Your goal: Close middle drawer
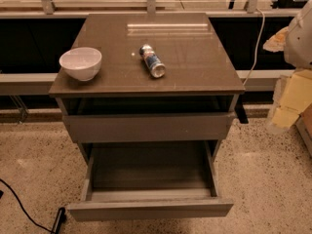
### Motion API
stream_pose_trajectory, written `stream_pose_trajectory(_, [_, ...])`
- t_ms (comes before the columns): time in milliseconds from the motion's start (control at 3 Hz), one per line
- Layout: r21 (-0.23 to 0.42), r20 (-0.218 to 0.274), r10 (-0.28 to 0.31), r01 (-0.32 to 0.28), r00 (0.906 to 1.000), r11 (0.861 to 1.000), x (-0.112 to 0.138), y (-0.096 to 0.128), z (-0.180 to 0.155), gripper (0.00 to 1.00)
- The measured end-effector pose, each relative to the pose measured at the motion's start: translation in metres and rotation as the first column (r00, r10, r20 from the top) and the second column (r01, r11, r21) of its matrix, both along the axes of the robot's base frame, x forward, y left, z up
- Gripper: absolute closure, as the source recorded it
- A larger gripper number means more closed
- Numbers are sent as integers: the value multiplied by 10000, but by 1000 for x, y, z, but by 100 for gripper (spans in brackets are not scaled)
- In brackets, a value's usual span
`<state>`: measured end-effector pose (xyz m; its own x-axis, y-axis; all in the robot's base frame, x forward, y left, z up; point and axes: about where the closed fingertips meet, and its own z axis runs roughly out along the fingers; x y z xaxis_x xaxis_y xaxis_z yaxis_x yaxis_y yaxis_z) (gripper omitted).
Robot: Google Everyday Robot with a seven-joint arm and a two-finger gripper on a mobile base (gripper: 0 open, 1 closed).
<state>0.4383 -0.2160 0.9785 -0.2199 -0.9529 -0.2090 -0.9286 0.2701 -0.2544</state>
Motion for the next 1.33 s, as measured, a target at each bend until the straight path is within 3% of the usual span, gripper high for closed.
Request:
stream_pose_trajectory(333, [36, 5, 5, -5, 10000, 10000, 0, 1, -2, 0])
stream_pose_trajectory(667, [835, 96, 110, -118, 9999, 9964, 8, 16, -36, 0])
stream_pose_trajectory(1000, [2421, -280, 462, -381, 9985, 9695, 1, 62, -134, 0])
stream_pose_trajectory(1333, [2415, -283, 480, -398, 9984, 9696, 1, 62, -132, 0])
